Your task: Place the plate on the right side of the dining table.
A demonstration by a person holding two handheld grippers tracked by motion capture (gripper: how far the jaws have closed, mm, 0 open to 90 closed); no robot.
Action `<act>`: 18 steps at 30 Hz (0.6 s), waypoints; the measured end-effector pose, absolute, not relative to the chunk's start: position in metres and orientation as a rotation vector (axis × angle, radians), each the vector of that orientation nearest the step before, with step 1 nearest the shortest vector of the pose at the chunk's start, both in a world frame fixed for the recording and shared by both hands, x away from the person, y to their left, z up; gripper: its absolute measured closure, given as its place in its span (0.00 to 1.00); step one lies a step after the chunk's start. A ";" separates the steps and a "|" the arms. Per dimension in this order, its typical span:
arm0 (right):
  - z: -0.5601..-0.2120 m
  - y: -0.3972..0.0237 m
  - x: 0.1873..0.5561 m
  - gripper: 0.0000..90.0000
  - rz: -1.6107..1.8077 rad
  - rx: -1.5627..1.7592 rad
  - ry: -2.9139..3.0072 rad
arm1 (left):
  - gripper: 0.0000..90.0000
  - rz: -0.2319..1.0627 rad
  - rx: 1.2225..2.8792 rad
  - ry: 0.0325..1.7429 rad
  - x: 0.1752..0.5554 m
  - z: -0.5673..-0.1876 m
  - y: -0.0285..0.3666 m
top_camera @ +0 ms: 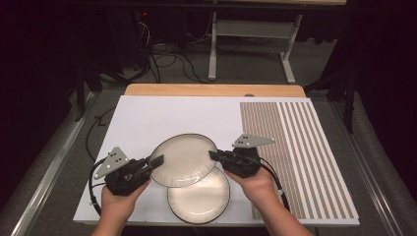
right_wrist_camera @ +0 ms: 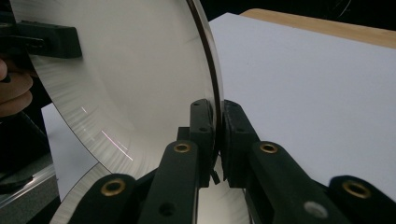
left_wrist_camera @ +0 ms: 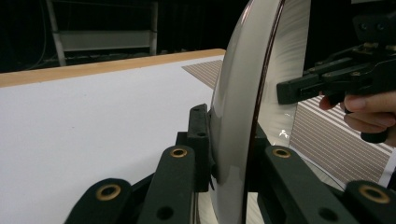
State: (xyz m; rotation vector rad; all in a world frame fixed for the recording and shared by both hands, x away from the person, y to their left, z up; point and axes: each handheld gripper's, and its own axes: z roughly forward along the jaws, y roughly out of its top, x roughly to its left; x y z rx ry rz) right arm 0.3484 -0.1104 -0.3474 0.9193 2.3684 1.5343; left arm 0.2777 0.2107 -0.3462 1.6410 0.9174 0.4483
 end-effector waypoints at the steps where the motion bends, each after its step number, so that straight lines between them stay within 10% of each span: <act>1: -0.345 -0.116 0.348 0.96 1.528 0.915 2.351 | 0.89 0.441 1.652 0.913 0.281 -0.344 0.205; 18: -0.334 -0.176 0.348 0.96 1.494 0.971 2.241 | 0.89 0.392 1.731 0.867 0.306 -0.337 0.146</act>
